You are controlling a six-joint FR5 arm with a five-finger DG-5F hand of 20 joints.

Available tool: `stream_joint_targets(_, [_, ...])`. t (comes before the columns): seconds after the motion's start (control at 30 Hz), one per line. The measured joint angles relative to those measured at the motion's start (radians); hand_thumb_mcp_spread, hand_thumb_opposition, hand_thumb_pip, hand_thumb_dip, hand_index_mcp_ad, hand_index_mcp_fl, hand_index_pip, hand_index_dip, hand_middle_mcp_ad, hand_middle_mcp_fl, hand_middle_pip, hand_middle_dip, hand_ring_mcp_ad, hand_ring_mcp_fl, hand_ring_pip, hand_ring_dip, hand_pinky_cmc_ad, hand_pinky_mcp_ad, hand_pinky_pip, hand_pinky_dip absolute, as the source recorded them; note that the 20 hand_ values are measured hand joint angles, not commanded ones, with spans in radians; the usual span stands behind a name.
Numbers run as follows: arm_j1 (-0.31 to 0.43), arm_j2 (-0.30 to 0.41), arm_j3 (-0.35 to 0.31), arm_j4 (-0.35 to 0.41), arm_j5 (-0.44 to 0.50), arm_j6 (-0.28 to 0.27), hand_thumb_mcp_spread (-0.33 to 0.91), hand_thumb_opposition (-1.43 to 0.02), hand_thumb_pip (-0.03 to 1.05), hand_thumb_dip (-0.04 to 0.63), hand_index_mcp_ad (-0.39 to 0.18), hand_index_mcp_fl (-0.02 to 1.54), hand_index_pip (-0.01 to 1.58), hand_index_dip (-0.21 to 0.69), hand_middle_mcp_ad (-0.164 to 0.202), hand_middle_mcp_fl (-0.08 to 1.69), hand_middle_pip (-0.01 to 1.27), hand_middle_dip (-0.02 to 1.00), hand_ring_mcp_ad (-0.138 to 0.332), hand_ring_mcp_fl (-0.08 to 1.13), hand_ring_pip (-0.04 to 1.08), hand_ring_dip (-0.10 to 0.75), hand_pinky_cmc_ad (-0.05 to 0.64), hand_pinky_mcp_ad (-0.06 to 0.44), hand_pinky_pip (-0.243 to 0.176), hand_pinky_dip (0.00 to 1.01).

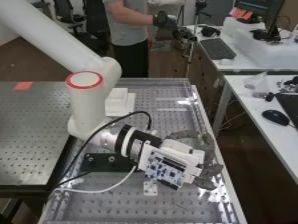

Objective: Grab the chopstick and place it in the clear container

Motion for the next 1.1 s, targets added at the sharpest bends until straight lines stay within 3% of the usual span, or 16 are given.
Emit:
stream_joint_targets(0.33, [0.0, 0.0, 0.003, -0.008, -0.003, 0.0, 0.73, -0.97, 0.43, 0.264, -0.253, 0.84, 0.89, 0.265, 0.084, 0.92, 0.43, 0.75, 0.052, 0.54, 0.1, 0.492, 0.436, 0.239, 0.012, 0.15])
stream_joint_targets(0.57, [-0.002, -0.001, 0.009, -0.022, -0.012, -0.016, 0.72, -0.94, 0.38, 0.26, -0.255, 0.86, 0.75, 0.267, 0.08, 0.92, 0.4, 0.75, 0.056, 0.54, 0.1, 0.492, 0.44, 0.239, 0.017, 0.15])
stream_joint_targets(0.9, [-0.009, -0.001, 0.027, -0.034, -0.024, -0.07, 0.73, -1.01, 0.44, 0.253, -0.255, 0.93, 0.8, 0.269, 0.079, 1.04, 0.44, 0.75, 0.058, 0.56, 0.1, 0.492, 0.442, 0.243, 0.026, 0.15])
stream_joint_targets(1.1, [-0.003, 0.0, 0.024, -0.019, -0.008, -0.083, 0.77, -1.03, 0.44, 0.253, -0.169, 1.04, 0.68, 0.283, 0.075, 1.09, 0.44, 0.74, 0.058, 0.61, 0.1, 0.492, 0.438, 0.243, 0.026, 0.15])
